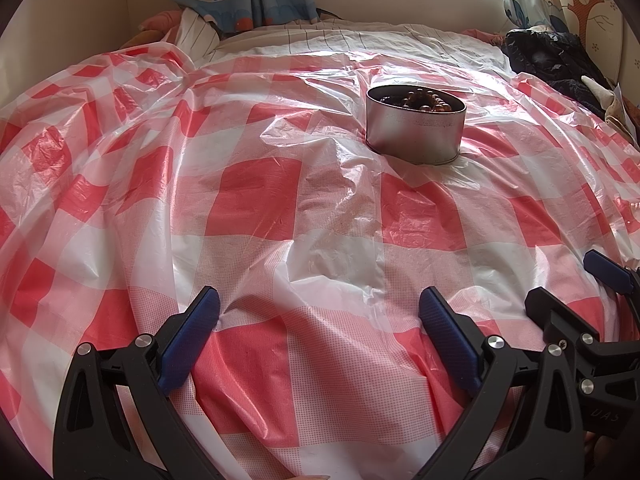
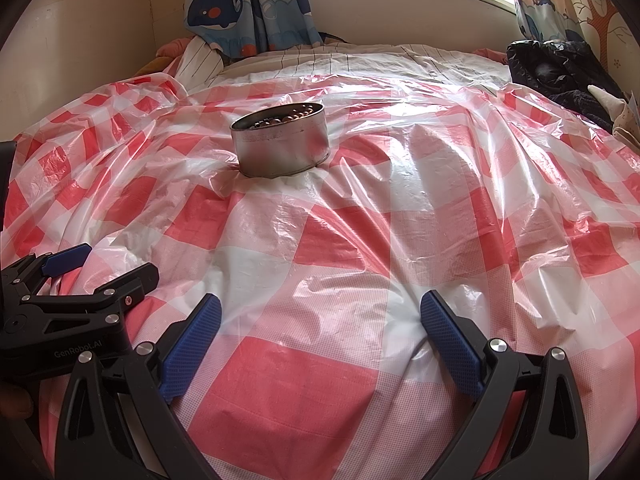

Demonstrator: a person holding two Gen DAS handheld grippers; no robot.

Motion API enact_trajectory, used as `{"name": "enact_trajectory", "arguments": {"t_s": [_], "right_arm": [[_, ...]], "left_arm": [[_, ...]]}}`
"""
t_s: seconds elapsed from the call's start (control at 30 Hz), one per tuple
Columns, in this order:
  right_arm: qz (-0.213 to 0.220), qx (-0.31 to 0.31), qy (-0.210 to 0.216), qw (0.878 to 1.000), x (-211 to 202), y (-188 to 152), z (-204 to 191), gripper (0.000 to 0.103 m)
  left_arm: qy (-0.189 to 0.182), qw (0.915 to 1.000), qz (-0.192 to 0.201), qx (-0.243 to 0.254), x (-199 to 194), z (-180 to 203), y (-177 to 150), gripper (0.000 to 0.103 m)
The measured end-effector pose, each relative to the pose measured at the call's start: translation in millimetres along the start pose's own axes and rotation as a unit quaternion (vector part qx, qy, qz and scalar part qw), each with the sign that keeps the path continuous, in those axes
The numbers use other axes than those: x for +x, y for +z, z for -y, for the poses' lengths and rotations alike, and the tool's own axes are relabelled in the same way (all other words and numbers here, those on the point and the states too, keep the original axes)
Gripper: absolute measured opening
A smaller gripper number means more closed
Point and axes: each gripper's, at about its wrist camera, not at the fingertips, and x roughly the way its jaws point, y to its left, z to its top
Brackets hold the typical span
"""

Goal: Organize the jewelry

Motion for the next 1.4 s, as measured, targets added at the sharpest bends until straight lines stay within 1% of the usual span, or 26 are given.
{"name": "enact_trajectory", "arguments": {"t_s": [0.87,1.1,1.4], "right_arm": [[-0.001,-0.001,0.0,1.0,0.0,0.3,0.0,0.095],[-0.001,-0.001,0.0,1.0,0.2,0.4,0.0,0.095],[-0.004,-0.002,-0.003,1.0,0.8,-1.6,0.6,0.095]], "left_arm": [[0.001,1.0,-0.001,0.001,-0.4,1.5,0.5,0.096],[-0.003,0.9999,0.011,-0.004,-2.6,-2.4,-0.4,0.095],[0.003,1.0,0.0,0.0,0.5,-0.5,-0.8,0.096]]}}
